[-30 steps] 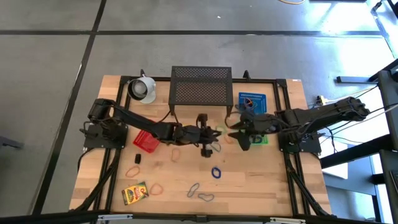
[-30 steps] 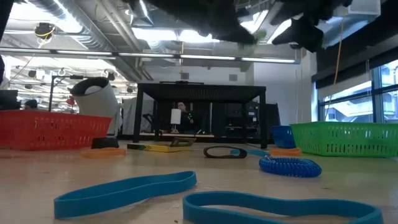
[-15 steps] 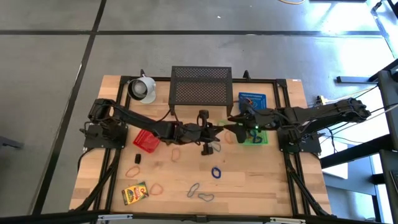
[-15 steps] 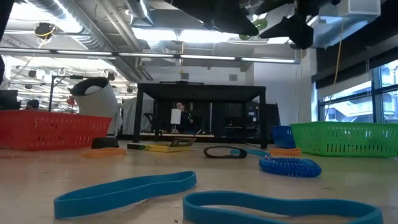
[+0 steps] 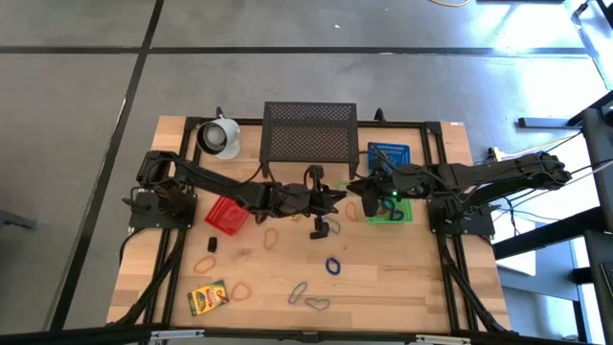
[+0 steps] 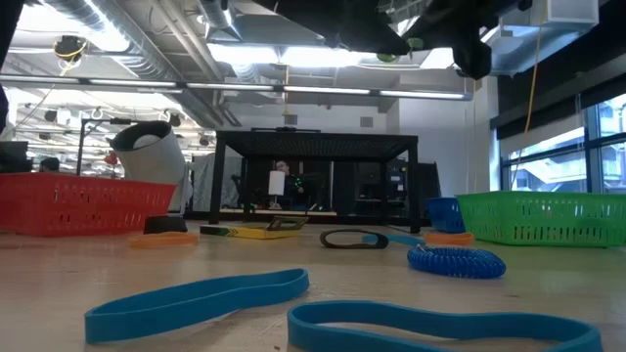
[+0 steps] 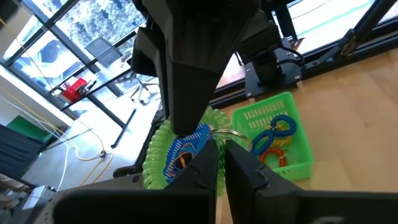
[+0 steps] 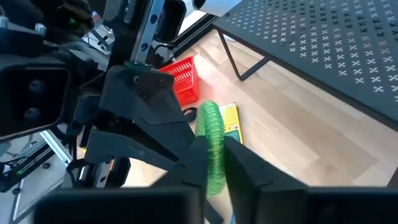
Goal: Pick & Place Office Desk Supplies
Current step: Put the green spring keychain into the green bin
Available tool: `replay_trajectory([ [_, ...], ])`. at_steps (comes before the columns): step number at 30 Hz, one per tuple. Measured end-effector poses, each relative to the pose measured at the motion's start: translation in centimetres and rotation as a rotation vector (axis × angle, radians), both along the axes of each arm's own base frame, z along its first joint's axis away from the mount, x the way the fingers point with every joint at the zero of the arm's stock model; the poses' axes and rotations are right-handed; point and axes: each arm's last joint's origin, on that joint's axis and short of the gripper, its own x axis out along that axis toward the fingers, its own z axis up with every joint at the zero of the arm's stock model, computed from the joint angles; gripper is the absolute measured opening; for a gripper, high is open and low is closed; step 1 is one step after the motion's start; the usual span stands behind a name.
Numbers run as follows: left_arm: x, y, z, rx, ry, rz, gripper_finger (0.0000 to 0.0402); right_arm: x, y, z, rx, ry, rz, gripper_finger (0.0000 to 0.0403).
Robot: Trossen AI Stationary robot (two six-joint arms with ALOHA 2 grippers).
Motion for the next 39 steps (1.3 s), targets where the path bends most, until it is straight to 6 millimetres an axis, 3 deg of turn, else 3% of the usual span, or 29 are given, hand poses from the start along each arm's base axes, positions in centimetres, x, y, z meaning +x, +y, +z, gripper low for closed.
replay_trajectory([
  [2, 0.0, 0.1, 0.0, -0.001, -0.001, 0.001, 0.0009, 0.0, 0.0, 0.0, -0.009, 0.001, 0.004, 0.0015],
  [8, 0.0, 0.0, 0.0, -0.039, -0.015, 0.01, 0.003, -0.1, 0.0, -0.1, -0.01, 0.013, 0.004, 0.0017],
  [16, 0.0, 0.0, -0.1, -0.141, -0.037, 0.009, 0.0091, -0.8, -0.8, -0.4, -0.031, 0.082, -0.019, 0.001],
  [21, -0.2, 0.0, -0.7, -0.258, -0.009, 0.053, 0.0131, -2.4, -1.9, -0.6, -0.045, 0.178, -0.058, 0.001],
  [29, -0.4, 0.0, -1.2, -0.413, -0.02, 0.12, 0.0149, -5.9, -2.4, -2.9, 0.004, 0.588, -0.018, 0.001],
  [39, -0.5, -0.3, -1.3, -0.564, -0.066, 0.165, 0.0147, -6.3, -1.5, -6.7, 0.066, 0.772, -0.028, 0.0016],
])
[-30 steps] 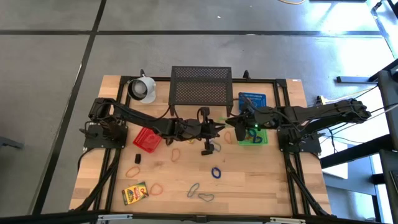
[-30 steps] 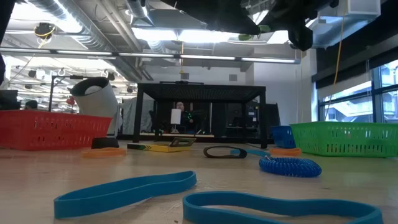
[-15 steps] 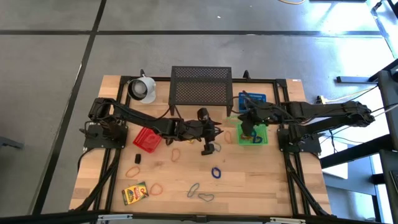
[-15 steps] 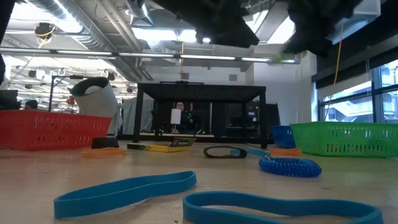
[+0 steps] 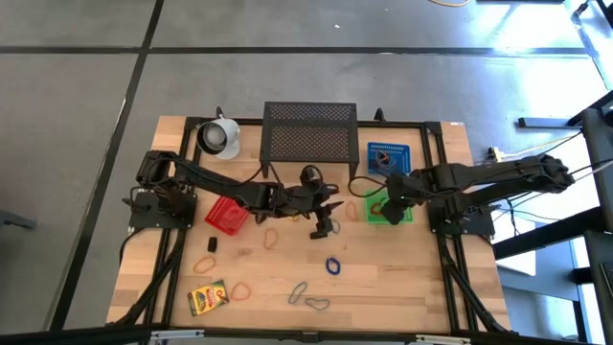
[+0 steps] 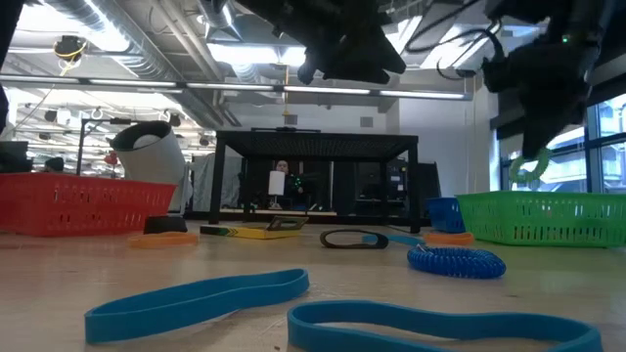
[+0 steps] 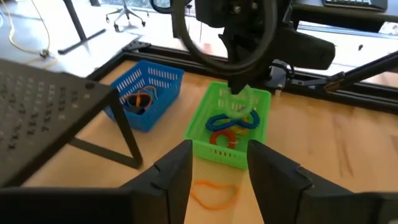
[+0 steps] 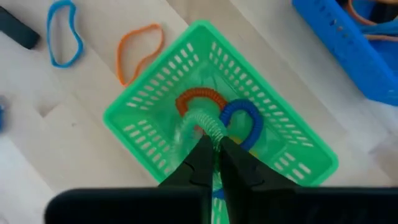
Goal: Pick & Place Office Desk Supplies
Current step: Put the green spring keychain into the green bin, then put the blue spring keychain into the green bin
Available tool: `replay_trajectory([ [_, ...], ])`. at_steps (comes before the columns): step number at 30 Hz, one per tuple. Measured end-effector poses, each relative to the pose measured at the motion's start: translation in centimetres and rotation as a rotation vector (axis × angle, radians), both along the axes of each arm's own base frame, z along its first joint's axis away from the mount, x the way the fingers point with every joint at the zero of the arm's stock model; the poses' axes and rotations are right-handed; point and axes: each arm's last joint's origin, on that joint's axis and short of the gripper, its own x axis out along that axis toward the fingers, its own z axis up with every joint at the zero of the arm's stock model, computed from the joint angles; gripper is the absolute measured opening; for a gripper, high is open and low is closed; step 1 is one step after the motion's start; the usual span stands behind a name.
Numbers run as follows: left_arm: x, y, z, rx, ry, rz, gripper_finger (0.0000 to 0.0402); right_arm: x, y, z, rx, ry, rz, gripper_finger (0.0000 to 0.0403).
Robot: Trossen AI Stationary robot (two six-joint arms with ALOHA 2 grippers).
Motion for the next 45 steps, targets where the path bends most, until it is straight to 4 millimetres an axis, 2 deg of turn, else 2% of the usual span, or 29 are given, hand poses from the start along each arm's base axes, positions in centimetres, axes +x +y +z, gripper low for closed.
replay_trajectory([
  [5, -0.2, -1.2, -0.4, -0.053, 0.013, -0.009, 0.0152, -0.1, 0.1, -0.3, 0.006, 0.006, -0.019, 0.0043],
  [11, 0.2, -3.0, -2.3, -0.15, 0.041, -0.03, 0.0159, -0.1, 0.0, -0.3, -0.006, 0.008, -0.01, 0.0123],
  [16, 0.5, -5.5, -5.1, -0.272, 0.133, -0.203, 0.0162, -0.1, 0.0, -0.3, -0.041, 0.008, 0.001, 0.0192],
  [20, 0.5, -7.6, -7.2, -0.303, 0.212, -0.344, 0.016, -0.1, -0.1, -0.2, -0.042, 0.007, 0.001, 0.0222],
  [25, 0.6, -9.0, -9.9, -0.269, 0.266, -0.387, 0.0162, 0.0, 0.3, -0.2, -0.029, -0.002, 0.005, 0.0224],
  [32, 1.8, -8.5, -12.4, -0.252, 0.226, -0.356, 0.016, 0.5, 0.9, 0.0, 0.001, -0.076, -0.034, 0.0207],
  [37, 1.9, -8.4, -14.5, -0.164, 0.279, -0.4, 0.0162, 0.9, 1.5, 0.2, 0.027, -0.133, -0.048, 0.0199],
  [45, 1.9, -8.3, -15.7, -0.105, 0.332, -0.412, 0.0147, 1.3, 2.5, 0.4, 0.076, -0.202, -0.071, 0.0193],
])
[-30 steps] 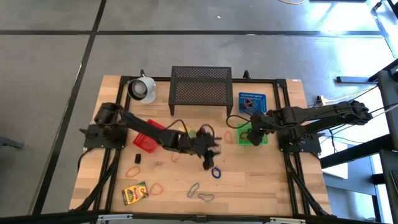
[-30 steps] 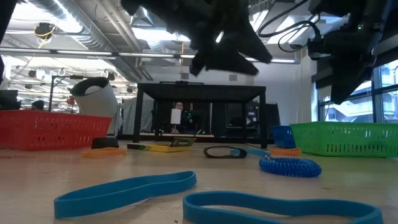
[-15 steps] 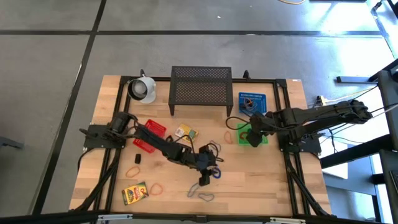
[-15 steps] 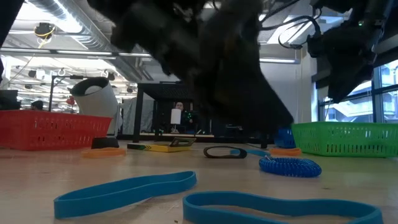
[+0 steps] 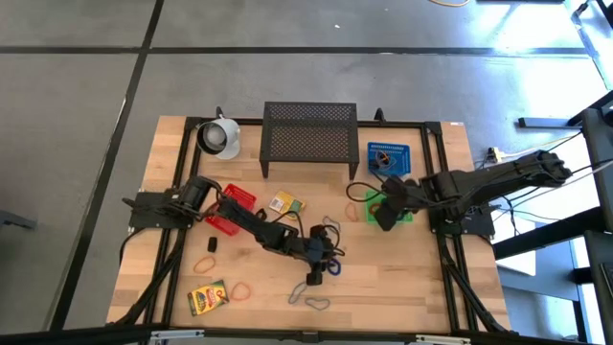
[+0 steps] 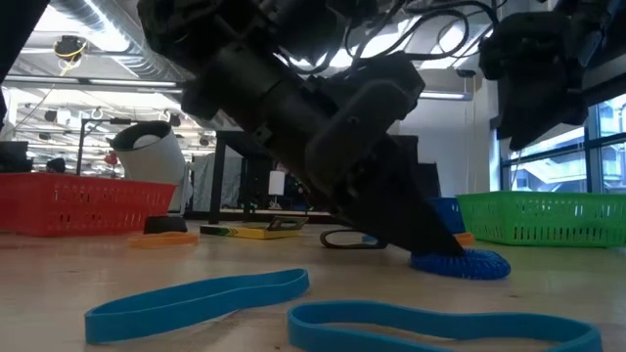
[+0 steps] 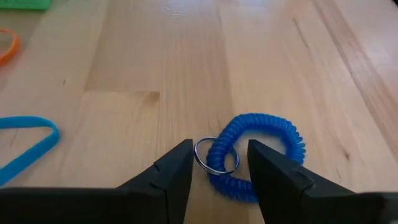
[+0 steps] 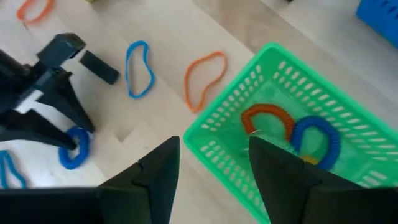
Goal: Pick & Place Office Desk Supplies
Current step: Put the blue spring keychain into the green bin
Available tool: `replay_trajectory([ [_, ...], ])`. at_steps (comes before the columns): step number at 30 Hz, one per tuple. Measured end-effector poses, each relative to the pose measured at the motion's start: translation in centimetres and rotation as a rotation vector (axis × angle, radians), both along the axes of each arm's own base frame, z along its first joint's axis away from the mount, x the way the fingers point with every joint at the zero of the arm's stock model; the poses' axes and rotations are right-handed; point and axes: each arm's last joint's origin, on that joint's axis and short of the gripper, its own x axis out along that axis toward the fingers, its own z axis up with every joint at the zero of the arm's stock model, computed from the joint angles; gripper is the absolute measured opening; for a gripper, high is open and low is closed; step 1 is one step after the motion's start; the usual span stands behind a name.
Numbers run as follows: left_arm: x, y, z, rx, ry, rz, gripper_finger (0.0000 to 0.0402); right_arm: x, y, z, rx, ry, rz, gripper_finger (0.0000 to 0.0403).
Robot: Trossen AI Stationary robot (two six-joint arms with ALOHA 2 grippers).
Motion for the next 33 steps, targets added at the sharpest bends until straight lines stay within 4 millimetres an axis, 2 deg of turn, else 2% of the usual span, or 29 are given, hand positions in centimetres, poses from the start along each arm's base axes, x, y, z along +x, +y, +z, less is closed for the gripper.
replay_trajectory([
  [4, -0.2, 0.2, -0.3, 0.021, 0.045, -0.013, 0.0108, -0.1, 0.6, 0.0, 0.023, -0.008, -0.009, 0.0187],
  [10, -0.3, 0.3, -0.4, 0.001, 0.053, 0.014, 0.0017, -0.2, 1.2, 0.0, 0.025, -0.008, 0.023, 0.0175],
  [18, 0.3, 0.3, 1.0, -0.022, -0.097, 0.114, 0.0009, -0.3, 1.5, 0.0, 0.02, -0.004, 0.07, 0.0157],
  [22, 0.7, 0.6, 4.0, -0.008, -0.209, 0.185, 0.0007, 0.0, 1.7, 0.2, 0.041, -0.033, 0.138, 0.0153],
  [26, 1.3, 0.5, 5.4, 0.045, -0.255, 0.209, 0.0006, 0.8, 2.2, 0.8, 0.051, -0.132, 0.229, 0.0154],
  [30, 2.5, 0.5, 8.0, 0.11, -0.332, 0.213, 0.0005, 1.6, 2.5, 1.5, 0.059, -0.246, 0.3, 0.016],
  [33, 3.1, 1.3, 8.7, 0.201, -0.303, 0.262, 0.0005, 1.9, 2.6, 1.8, 0.075, -0.285, 0.315, 0.0173],
])
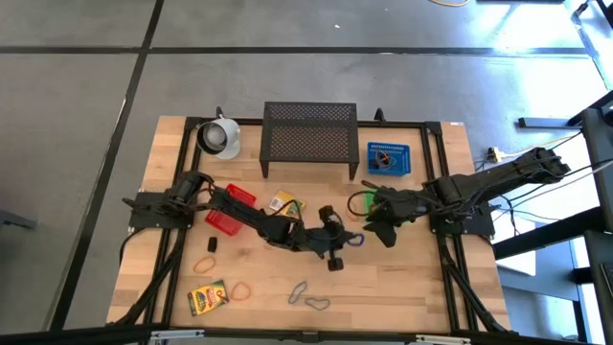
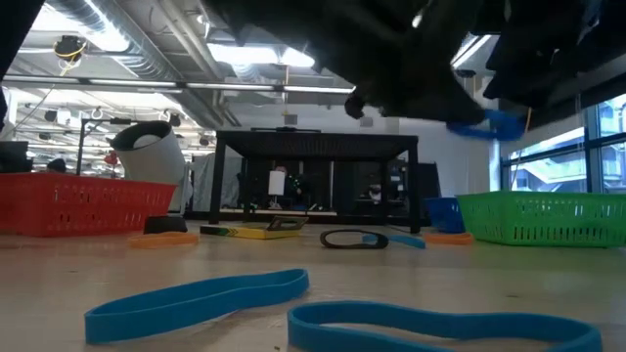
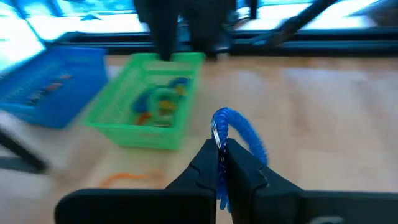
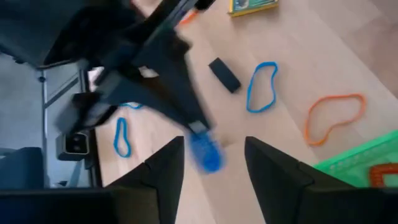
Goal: Pick & Place Office Desk Supplies
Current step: Put the blue spring keychain into the green bin
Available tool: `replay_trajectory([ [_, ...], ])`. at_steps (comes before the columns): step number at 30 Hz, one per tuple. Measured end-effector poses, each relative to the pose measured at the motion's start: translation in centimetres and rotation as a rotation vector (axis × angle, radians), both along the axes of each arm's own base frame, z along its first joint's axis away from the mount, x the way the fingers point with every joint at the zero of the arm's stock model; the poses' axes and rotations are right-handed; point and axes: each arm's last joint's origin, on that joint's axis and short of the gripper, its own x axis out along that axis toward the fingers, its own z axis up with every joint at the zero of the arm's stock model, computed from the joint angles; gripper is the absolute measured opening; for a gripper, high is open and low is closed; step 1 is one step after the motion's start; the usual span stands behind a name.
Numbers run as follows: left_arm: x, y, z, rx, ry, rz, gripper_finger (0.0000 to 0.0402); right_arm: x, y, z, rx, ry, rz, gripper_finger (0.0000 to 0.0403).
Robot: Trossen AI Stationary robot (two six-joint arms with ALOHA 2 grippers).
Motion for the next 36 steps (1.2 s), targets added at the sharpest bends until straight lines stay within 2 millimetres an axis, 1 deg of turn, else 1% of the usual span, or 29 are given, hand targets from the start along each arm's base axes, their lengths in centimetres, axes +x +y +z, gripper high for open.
replay_trajectory([
  [4, 0.9, 1.2, 1.6, 0.065, -0.019, 0.074, 0.0005, 0.1, -0.3, 0.0, -0.005, -0.003, 0.014, 0.0204],
  [7, 1.4, 2.1, 2.2, 0.078, -0.021, 0.094, 0.0006, 0.0, -0.5, 0.1, -0.007, -0.005, 0.065, 0.0228],
  [11, 1.9, 2.9, 3.2, 0.082, -0.048, 0.109, 0.0006, -0.1, -0.7, 0.1, -0.056, 0.0, 0.097, 0.0247],
  [15, 2.3, 3.2, 4.0, 0.087, -0.064, 0.087, 0.0006, -0.3, -1.1, -0.1, -0.088, 0.027, 0.108, 0.0245],
  [19, 2.4, 3.3, 4.1, 0.06, -0.066, 0.068, 0.0006, -0.5, -1.8, -0.5, -0.141, 0.07, 0.069, 0.0235],
  [22, 2.4, 3.3, 4.1, 0.053, -0.069, 0.072, 0.0007, -0.6, -2.2, -0.5, -0.179, 0.079, 0.075, 0.0224],
  [25, 2.4, 3.5, 4.1, 0.033, -0.077, 0.09, 0.0007, -0.6, -2.3, -0.5, -0.194, 0.077, 0.09, 0.0205],
  [28, 2.5, 4.1, 4.1, 0.033, -0.08, 0.108, 0.0007, -0.6, -2.3, -0.5, -0.208, 0.075, 0.105, 0.0172],
  [31, 2.6, 4.7, 4.2, 0.029, -0.093, 0.121, 0.0008, -0.6, -2.3, -0.5, -0.218, 0.073, 0.115, 0.0123],
  [35, 2.7, 5.2, 4.3, 0.025, -0.1, 0.129, 0.0014, -0.6, -2.3, -0.5, -0.222, 0.076, 0.117, 0.004],
  [36, 2.7, 5.2, 4.3, 0.025, -0.1, 0.13, 0.0017, -0.6, -2.3, -0.6, -0.227, 0.077, 0.122, 0.0025],
])
